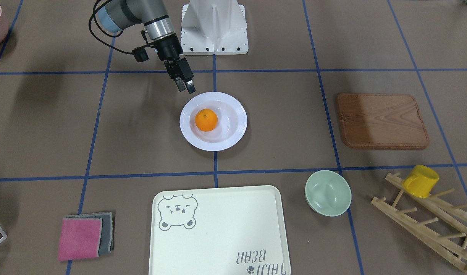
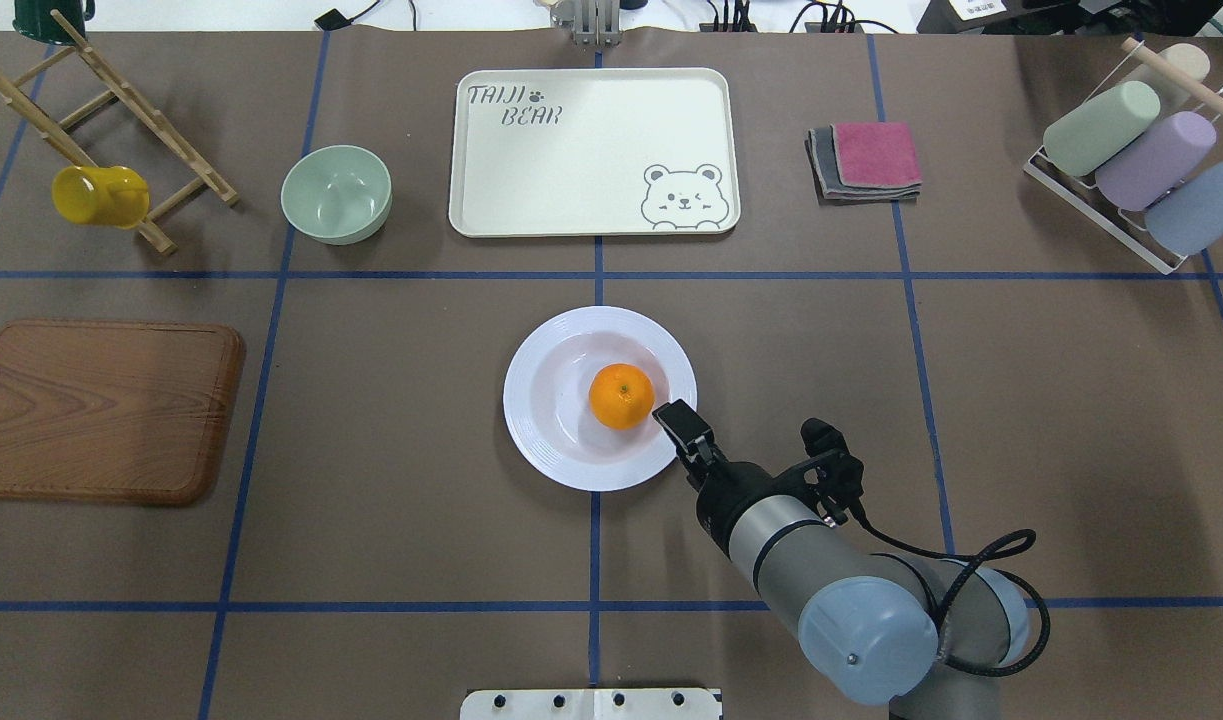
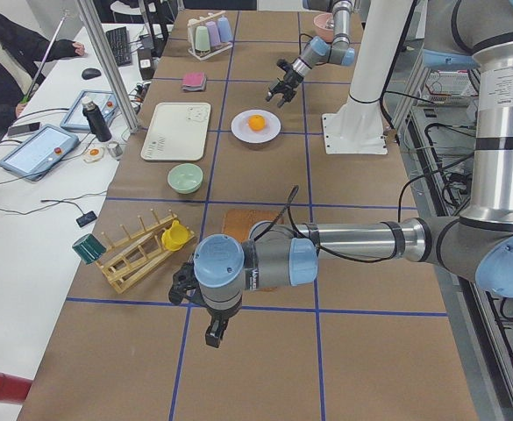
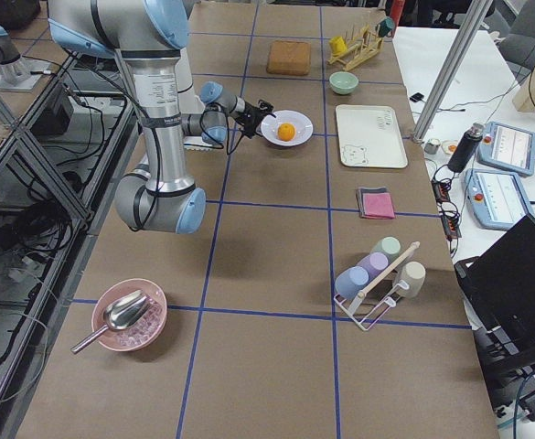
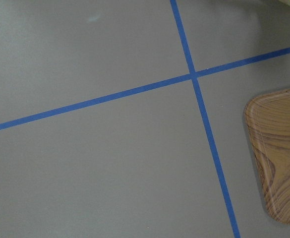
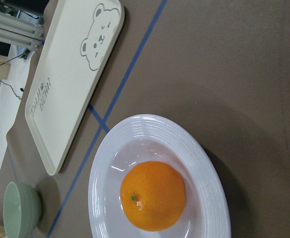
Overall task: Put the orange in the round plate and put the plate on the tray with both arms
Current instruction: 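Grasp the white plate rim with the right gripper and lift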
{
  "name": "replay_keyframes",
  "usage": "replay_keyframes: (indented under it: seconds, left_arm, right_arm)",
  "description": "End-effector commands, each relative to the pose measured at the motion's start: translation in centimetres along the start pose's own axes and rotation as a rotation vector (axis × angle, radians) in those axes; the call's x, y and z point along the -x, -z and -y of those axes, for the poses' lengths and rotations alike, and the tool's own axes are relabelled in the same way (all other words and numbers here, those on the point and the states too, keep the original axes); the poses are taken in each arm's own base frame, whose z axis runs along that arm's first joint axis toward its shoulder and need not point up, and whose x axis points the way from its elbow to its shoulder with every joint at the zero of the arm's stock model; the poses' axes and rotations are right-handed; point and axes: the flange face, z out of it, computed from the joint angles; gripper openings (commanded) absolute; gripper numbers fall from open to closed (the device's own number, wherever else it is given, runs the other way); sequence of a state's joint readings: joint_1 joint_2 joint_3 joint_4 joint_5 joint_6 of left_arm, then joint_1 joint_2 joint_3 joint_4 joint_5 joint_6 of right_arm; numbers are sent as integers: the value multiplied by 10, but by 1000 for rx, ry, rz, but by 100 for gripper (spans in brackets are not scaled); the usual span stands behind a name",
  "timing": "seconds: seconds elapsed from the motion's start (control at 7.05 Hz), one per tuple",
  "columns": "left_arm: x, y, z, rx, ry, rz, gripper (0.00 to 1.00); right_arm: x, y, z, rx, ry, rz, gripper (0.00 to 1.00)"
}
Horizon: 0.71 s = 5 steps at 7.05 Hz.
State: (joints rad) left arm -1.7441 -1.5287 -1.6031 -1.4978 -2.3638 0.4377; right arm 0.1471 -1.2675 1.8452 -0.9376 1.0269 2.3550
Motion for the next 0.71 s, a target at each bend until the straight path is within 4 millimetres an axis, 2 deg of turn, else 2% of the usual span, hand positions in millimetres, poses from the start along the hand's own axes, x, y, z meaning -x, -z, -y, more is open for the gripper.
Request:
replay_keyframes:
  seconds: [0.0,0.28,0.43,0.57]
  left_arm:
    - [1,-1,-1,1,2,-1,99]
    - [1,-1,-1,1,2,-1,99]
    - [0,-1,-1,3,3,-1,99]
    - [0,-1,0,2,2,-1,99]
  right_arm:
    - [-15,-27,15,-57,3,-21,93]
    - [-18,-35,20,-74,9,-26,76]
    - [-14,-37,18,-74,-2,-21,71]
    - [-7,-46,7,-73,-7,-14,71]
